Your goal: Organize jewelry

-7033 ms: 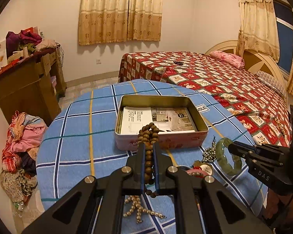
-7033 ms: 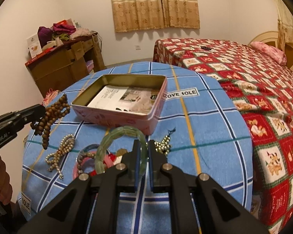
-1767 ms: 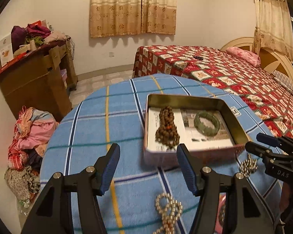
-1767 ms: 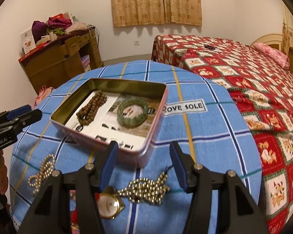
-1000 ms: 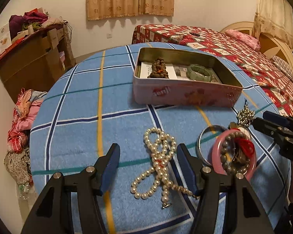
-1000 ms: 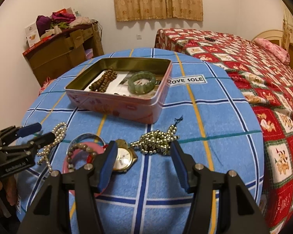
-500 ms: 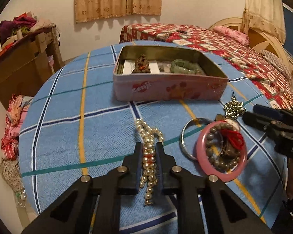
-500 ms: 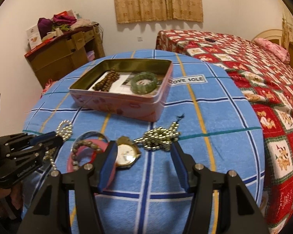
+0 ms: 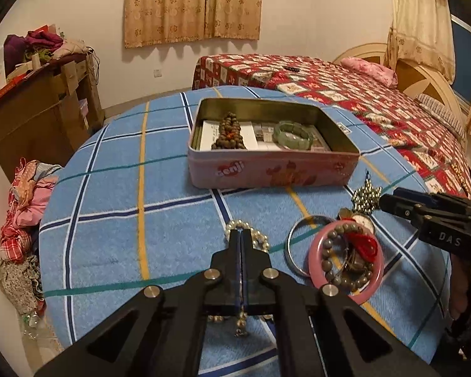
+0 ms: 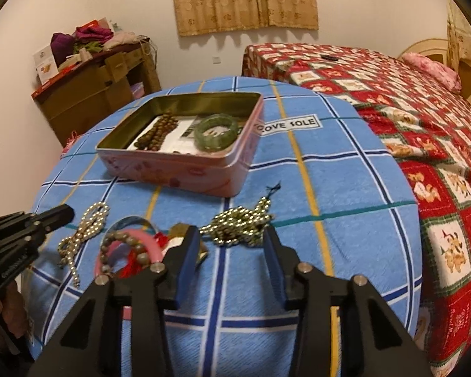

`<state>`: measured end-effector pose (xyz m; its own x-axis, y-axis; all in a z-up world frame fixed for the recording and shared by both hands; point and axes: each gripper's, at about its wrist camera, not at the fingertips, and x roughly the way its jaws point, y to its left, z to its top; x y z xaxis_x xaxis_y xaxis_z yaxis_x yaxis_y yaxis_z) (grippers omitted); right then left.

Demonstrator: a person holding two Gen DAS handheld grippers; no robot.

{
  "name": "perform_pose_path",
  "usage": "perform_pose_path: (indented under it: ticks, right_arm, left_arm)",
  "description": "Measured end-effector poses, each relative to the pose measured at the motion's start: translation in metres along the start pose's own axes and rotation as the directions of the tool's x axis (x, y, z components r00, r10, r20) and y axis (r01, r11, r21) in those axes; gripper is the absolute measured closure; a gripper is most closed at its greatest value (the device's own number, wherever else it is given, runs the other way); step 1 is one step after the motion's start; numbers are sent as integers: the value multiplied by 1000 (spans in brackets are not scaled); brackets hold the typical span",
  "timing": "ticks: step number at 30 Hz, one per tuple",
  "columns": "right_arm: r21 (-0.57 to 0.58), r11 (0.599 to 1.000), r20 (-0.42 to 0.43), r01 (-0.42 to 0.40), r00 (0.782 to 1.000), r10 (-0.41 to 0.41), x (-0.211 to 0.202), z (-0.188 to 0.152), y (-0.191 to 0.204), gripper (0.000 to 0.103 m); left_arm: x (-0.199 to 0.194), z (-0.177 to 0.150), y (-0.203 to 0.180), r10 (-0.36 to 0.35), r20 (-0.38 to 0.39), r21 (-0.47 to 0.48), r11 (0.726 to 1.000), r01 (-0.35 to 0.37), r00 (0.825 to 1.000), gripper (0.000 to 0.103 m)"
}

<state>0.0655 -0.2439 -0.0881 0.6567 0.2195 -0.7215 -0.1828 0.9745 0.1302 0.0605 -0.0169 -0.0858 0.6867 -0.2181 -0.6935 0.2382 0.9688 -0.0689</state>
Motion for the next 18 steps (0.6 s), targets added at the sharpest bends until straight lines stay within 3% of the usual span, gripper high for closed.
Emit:
perform_pose_path:
  ticks: [12,16,18]
  right_arm:
    - [-3,1000,-21,21,1000,-21,16,8,3,61]
    - [1,1000,-21,25,999,-25,16,8,1,55]
    - [-2,999,-22,33,999,-33,17,9,1,54]
  left_arm:
    - [2,2,3,-5,4,-22,1000,5,1000,103]
    - [13,2,4,-64,-44,-65,996,61,997,103]
    - [22,-1,1,-28,-82,-54,998,23,996,103]
